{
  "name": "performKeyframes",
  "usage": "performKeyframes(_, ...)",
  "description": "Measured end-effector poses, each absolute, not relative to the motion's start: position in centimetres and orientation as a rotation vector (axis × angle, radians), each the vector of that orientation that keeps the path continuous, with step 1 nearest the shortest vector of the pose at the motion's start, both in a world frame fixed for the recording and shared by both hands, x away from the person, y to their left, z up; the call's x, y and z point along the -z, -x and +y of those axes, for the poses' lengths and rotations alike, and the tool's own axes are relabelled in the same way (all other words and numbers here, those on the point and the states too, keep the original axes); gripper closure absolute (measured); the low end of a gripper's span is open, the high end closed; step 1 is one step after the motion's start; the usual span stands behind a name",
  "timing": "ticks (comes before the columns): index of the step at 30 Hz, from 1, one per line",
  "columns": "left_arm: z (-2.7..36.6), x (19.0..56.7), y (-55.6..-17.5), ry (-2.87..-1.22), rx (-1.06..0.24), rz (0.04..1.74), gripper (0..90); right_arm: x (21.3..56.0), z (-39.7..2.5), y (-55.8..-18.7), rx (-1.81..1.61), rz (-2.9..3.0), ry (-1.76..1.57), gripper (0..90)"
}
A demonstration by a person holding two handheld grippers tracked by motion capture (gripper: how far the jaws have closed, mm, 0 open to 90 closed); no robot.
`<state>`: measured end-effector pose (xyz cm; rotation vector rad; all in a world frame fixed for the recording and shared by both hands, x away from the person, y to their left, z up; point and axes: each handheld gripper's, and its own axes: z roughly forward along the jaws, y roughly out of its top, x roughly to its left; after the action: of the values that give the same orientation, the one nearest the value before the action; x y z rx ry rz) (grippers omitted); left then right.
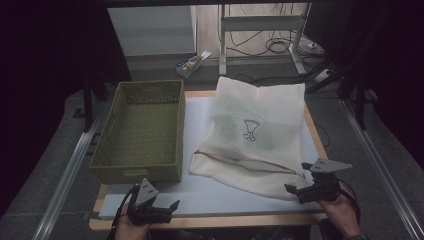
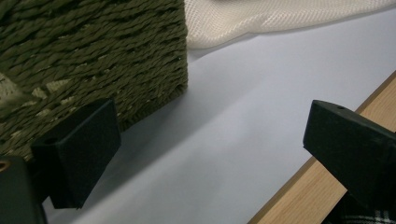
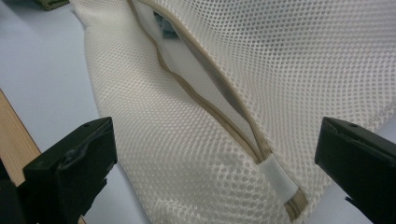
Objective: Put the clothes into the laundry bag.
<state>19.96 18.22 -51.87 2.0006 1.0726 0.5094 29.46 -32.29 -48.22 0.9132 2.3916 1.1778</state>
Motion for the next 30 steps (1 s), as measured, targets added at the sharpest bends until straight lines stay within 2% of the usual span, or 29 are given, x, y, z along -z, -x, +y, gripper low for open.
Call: performKeyframes(30, 19.4, 52.0, -19.9, -1.965, -0.485, 1.115, 4.2, 50.0, -34.4, -28.7, -1.115, 2.457, -1.072, 0.0)
